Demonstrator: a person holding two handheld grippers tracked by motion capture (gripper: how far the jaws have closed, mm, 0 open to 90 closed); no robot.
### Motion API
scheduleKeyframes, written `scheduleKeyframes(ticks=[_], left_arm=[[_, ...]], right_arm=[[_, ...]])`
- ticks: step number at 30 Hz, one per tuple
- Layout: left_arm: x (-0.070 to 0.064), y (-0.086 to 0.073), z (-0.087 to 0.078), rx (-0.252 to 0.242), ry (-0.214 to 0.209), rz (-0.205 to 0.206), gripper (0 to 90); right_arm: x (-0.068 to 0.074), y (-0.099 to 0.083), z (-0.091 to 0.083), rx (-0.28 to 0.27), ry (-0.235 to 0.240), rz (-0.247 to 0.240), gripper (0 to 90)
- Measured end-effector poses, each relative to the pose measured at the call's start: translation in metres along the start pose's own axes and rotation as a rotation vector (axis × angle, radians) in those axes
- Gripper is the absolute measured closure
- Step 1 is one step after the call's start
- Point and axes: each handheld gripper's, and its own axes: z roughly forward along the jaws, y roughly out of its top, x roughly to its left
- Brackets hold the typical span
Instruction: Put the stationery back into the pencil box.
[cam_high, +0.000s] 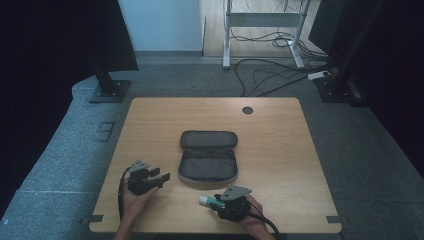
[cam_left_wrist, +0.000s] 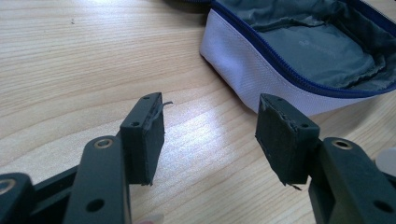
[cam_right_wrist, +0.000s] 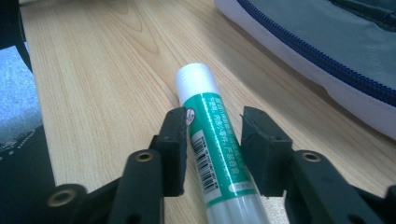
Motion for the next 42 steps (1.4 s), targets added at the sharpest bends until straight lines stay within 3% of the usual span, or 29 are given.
scheduleKeyframes(ticks=[5, 17, 42], left_arm=[[0.001, 0.0, -0.001, -0.006, -0.008, -0.007, 42.3], [0.0, 0.0, 0.0, -0.001, -0.006, -0.002, 42.3], [0.001, -0.001, 0.001, 0.009, -0.007, -0.005, 42.0]], right_arm=[[0.001, -0.001, 0.001, 0.011, -0.005, -0.027, 64.2], [0.001, 0.0, 0.0, 0.02, -0.02, -0.04, 65.1], [-0.007, 0.016, -0.028, -0.102, -0.051, -0.006, 65.1]])
